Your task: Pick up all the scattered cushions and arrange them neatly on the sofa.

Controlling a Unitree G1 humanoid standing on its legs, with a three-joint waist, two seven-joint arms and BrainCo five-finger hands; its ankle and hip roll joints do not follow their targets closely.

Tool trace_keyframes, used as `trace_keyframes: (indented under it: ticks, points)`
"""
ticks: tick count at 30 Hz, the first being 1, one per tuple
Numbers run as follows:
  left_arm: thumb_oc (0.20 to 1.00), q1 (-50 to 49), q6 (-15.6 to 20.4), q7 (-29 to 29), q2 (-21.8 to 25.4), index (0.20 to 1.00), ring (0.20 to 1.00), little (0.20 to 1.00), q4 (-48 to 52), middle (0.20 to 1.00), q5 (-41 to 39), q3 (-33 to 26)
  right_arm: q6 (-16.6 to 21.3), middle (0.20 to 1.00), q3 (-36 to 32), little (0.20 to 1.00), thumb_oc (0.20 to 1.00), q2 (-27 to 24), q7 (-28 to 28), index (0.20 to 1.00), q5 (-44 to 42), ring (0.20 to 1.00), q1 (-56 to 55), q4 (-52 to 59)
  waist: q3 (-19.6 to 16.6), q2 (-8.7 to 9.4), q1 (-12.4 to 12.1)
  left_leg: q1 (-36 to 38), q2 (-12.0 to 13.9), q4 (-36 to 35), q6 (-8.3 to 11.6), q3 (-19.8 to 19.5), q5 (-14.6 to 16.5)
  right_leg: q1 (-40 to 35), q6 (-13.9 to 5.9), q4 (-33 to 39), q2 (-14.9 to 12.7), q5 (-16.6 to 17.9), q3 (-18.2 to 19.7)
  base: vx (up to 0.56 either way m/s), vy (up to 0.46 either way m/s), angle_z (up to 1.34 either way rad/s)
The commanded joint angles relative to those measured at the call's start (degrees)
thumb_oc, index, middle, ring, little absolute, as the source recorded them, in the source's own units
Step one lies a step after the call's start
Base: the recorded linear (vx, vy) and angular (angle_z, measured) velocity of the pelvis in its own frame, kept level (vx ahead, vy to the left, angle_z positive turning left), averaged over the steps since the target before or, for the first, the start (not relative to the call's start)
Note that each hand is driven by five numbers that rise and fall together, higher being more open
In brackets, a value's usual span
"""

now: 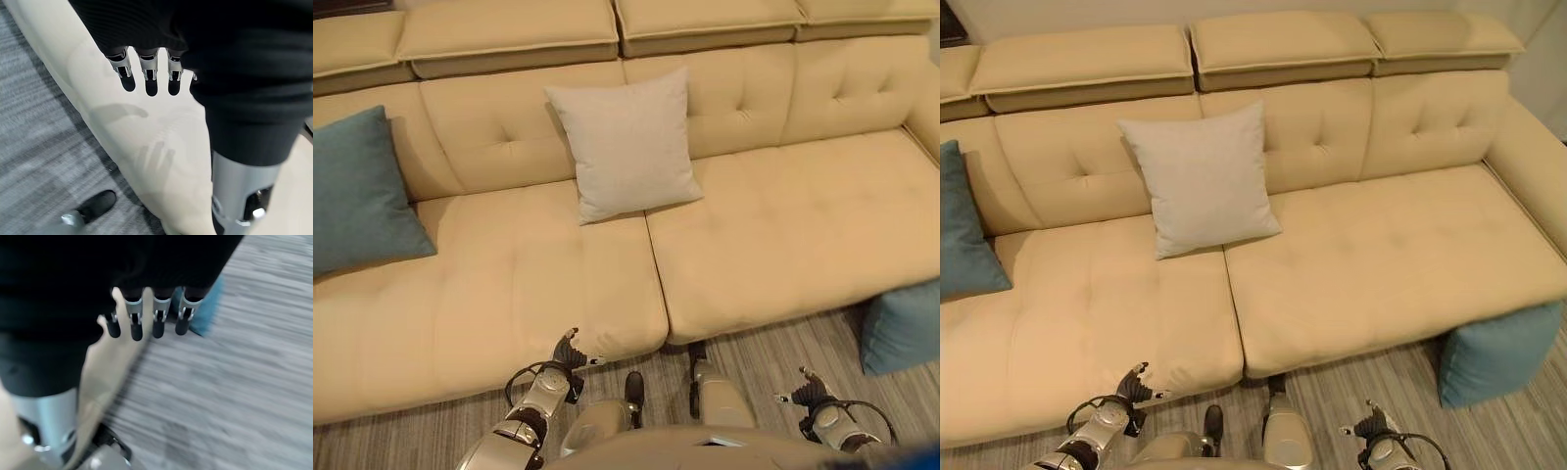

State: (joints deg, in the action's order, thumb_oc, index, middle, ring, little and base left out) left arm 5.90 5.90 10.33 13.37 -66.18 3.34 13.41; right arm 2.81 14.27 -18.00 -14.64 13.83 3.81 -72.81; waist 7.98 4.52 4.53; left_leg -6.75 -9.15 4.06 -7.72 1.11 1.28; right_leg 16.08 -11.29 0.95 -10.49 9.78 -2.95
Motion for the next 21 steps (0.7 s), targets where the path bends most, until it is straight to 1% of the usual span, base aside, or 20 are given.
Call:
trace_keyframes:
  ticks: [1,2,3,5,6,7,8,9,13,15,16,17,18,19,20,21]
  points:
    - [1.0,-2.67,0.69,0.58,4.54,1.0,1.0,1.0,0.09,1.0,1.49,-1.07,-0.54,1.0,2.24,1.0,1.0,-1.37,-0.63,1.0,0.91,1.0,1.05,1.27,-0.66,0.79,-2.5,2.39,5.01,0.9,7.51,-5.13,6.65,-2.49,1.14,-2.99,3.11,-4.0,0.81,-0.25,0.136,-0.76]
    - [1.0,-2.54,0.63,0.35,4.61,1.0,1.0,1.0,0.11,1.0,1.56,-0.92,-0.42,1.0,2.34,1.0,1.0,-1.17,-0.43,1.0,0.75,1.0,0.83,1.05,-0.75,0.63,-2.76,2.25,5.05,0.5,7.16,-4.96,6.26,-3.19,1.75,-5.04,3.6,-5.29,0.79,-0.22,0.135,-0.18]
    - [1.0,-2.61,0.44,0.13,4.61,1.0,1.0,1.0,0.13,1.0,1.37,-0.77,-0.26,1.0,2.35,1.0,1.0,-0.97,-0.32,1.0,0.24,1.0,0.45,0.76,-1.28,0.2,-3.33,1.84,5.35,-0.43,6.62,-4.84,5.26,-4.8,2.65,-8.23,4.61,-7.81,0.01,-0.14,0.088,-0.03]
    - [1.0,-2.71,0.34,-0.09,4.64,1.0,1.0,1.0,0.08,1.0,1.31,-0.68,0.14,1.0,2.16,1.0,1.0,-0.81,-0.32,1.0,-0.28,1.0,0.1,0.62,-2.38,0.05,-3.91,1.5,5.65,-1.05,6.49,-4.49,4.74,-7.08,3.2,-10.33,5.49,-10.44,-0.52,-0.09,0.031,-0.11]
    - [1.0,-2.81,0.27,-0.12,4.59,1.0,1.0,1.0,0.07,1.0,1.23,-0.66,0.24,1.0,2.11,1.0,1.0,-0.72,-0.29,1.0,-0.48,1.0,-0.03,0.6,-2.8,0.22,-4.37,1.39,5.61,-1.08,6.48,-4.03,4.72,-8.7,3.31,-10.25,5.6,-11.22,-0.92,-0.11,-0.035,-0.1]
    - [1.0,-2.84,0.33,-0.07,4.4,1.0,1.0,1.0,0.32,1.0,0.86,-0.64,0.36,1.0,1.84,1.0,1.0,-0.85,-0.36,1.0,-0.62,1.0,0.13,0.9,-3.89,0.69,-5.5,0.17,5.45,-0.85,6.81,-2.56,4.46,-12.09,3.02,-7.71,5.13,-11.74,-2.68,-0.11,-0.056,-0.12]
    - [1.0,-3.17,0.29,-0.08,4.34,1.0,1.0,1.0,0.54,1.0,0.73,-0.65,0.16,1.0,1.9,1.0,1.0,-0.85,-0.39,1.0,-0.38,1.0,0.23,1.2,-4.08,0.92,-6.1,0.14,5.63,-0.93,6.93,-1.68,4.54,-12.63,3.11,-6.52,4.7,-11.52,-3.64,-0.11,-0.147,-0.44]
    - [1.0,-3.45,0.33,0.09,4.03,1.0,1.0,1.0,0.15,1.0,0.6,-0.7,0.26,1.0,2.09,1.0,1.0,-0.75,-0.8,1.0,-0.41,1.0,0.53,1.54,-4.85,1.11,-6.02,-0.01,6.25,-0.48,7.43,-0.54,4.57,-13.22,3.16,-3.39,5.3,-11.95,-3.33,-0.04,-0.14,-0.91]
    - [1.0,-3.0,0.04,0.07,3.59,1.0,1.0,1.0,-0.33,1.0,1.0,-0.15,0.3,1.0,1.76,1.0,1.0,-0.53,-0.92,1.0,-1.44,1.0,0.27,1.29,-4.63,1.19,-4.84,0.32,6.45,0.63,8.05,-0.41,4.79,-14.0,3.85,-0.88,6.49,-11.54,-1.22,-0.02,-0.11,-0.08]
    - [1.0,-2.67,-0.32,-0.2,3.08,1.0,1.0,1.0,-0.29,1.0,1.37,0.46,0.14,1.0,1.07,1.0,1.0,-0.12,-1.01,1.0,-2.65,1.0,-0.44,0.6,-4.09,1.25,-4.07,0.16,6.87,2.97,8.68,-0.43,5.45,-14.77,4.44,0.37,7.12,-11.47,-0.87,-0.06,-0.103,0.15]
    - [1.0,-2.55,-0.52,-0.28,2.74,1.0,1.0,1.0,-0.1,1.0,1.26,0.91,0.0,1.0,1.07,1.0,1.0,-0.08,-1.15,1.0,-3.04,1.0,-0.78,0.02,-3.11,1.35,-4.1,-0.9,6.9,5.98,8.82,-1.29,5.87,-14.93,4.85,0.32,7.08,-11.13,-0.42,-0.17,-0.021,0.02]
    - [1.0,-1.94,-0.46,-0.4,1.73,1.0,1.0,1.0,0.11,1.0,0.34,1.76,-0.38,1.0,1.43,1.0,1.0,-0.42,-1.52,1.0,-2.89,1.0,-0.53,-0.81,-1.94,1.46,-4.81,-2.5,5.1,8.51,9.43,-8.19,6.62,-13.77,5.21,0.21,7.36,-10.19,1.59,-0.16,-0.002,-0.39]
    - [1.0,-1.94,-0.46,-0.4,1.72,1.0,1.0,1.0,0.1,1.0,0.34,1.77,-0.38,1.0,1.42,1.0,1.0,-0.43,-1.53,1.0,-2.89,1.0,-0.54,-0.81,-1.92,1.44,-4.8,-2.48,5.11,8.53,9.43,-8.21,6.65,-13.8,5.21,0.2,7.37,-10.2,1.57,-0.18,0.087,-0.65]
    - [1.0,-2.06,-0.37,-0.22,0.72,1.0,1.0,1.0,-0.28,1.0,-0.32,1.8,-0.52,1.0,1.64,1.0,1.0,-0.78,-1.64,1.0,-2.52,1.0,-0.66,-1.04,-1.98,1.28,-5.34,-1.69,3.57,8.09,9.33,-15.03,7.34,-12.66,4.97,0.12,7.57,-9.19,4.15,-0.1,0.117,-0.69]
    - [1.0,-1.9,-0.32,-0.21,0.45,1.0,1.0,1.0,-0.46,1.0,-0.32,1.98,-0.63,1.0,1.44,1.0,1.0,-1.02,-1.75,1.0,-2.73,1.0,-0.53,-1.02,-1.87,1.04,-5.31,-1.82,3.16,7.94,9.39,-16.06,7.16,-12.11,4.71,-0.08,7.48,-9.04,4.69,-0.13,0.167,-0.84]
    - [1.0,-1.88,-0.33,-0.22,0.19,1.0,1.0,1.0,-0.8,1.0,0.07,2.24,-0.59,1.0,1.18,1.0,1.0,-1.18,-1.64,1.0,-2.8,1.0,-0.5,-0.95,-2.14,0.69,-5.06,-1.38,3.52,6.36,9.25,-16.1,7.06,-11.31,4.35,-0.24,7.47,-8.93,5.13,-0.08,0.14,-1.09]
